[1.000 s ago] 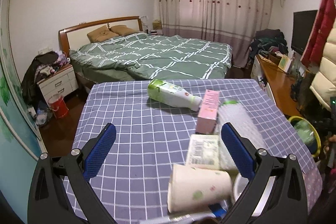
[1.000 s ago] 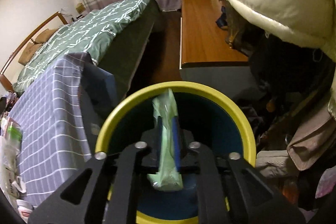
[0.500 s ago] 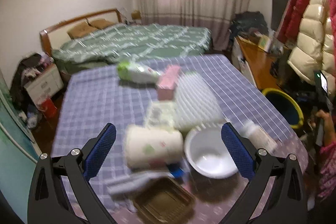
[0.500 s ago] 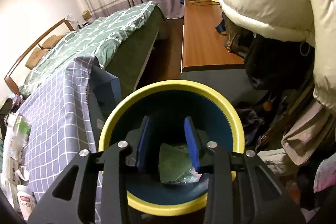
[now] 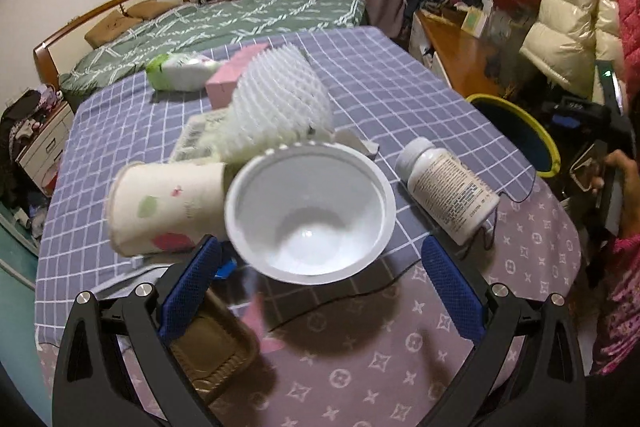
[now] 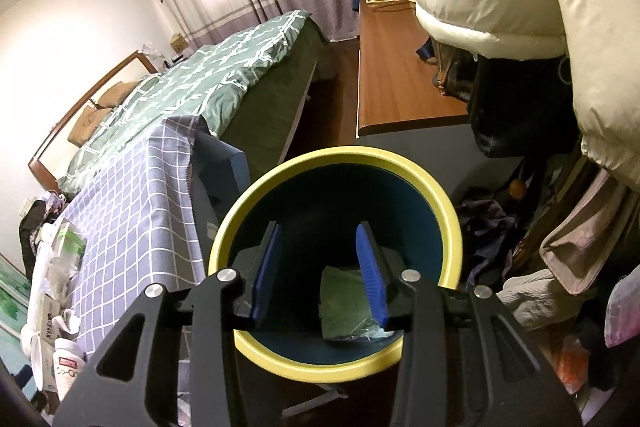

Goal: Collect trash
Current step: 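Grasp the white plastic bowl with the left gripper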

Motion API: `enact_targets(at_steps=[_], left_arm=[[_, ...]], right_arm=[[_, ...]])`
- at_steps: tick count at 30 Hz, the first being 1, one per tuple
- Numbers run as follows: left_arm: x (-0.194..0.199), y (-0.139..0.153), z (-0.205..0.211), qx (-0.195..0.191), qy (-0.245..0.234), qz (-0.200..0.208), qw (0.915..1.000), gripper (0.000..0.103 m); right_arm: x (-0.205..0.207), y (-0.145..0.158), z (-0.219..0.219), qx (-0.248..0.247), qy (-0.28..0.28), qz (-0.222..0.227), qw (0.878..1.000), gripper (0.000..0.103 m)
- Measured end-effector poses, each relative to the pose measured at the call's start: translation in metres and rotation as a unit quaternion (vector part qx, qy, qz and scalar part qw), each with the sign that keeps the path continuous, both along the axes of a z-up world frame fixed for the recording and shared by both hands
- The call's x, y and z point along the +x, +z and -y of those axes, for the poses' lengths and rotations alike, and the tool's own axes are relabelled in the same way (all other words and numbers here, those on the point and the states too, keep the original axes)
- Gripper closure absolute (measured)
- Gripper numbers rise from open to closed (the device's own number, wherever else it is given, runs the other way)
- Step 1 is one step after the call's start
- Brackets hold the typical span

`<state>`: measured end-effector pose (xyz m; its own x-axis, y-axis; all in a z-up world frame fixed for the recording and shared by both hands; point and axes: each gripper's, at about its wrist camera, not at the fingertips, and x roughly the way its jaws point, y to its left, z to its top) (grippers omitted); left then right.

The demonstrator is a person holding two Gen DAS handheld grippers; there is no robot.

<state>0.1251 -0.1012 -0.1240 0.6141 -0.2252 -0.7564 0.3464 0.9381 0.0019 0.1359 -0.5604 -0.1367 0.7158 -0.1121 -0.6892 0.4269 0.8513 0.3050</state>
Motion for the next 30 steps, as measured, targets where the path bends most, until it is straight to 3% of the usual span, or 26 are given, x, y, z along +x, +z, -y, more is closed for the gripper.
enact_targets(at_steps=[6, 19, 30], left_arm=[[0.013, -0.013, 0.009, 0.009, 0.011, -0.016, 0.9998, 0.005], [0.050, -0.033, 0.014, 0.002, 0.042, -0.037, 0.9984, 0.024], [0.029, -0.019, 0.007, -0.001, 0.033, -0.027, 0.9991, 0.024]], right_arm=[[-0.001, 0.000, -0.001, 0.007, 0.007, 0.005, 1.000, 0.064], [0.007, -0.011, -0.006, 0.016, 0.021, -0.004, 1.000, 0.064], [0.001, -0.011, -0.007, 0.025, 0.027, 0.002, 0.999, 0.064]])
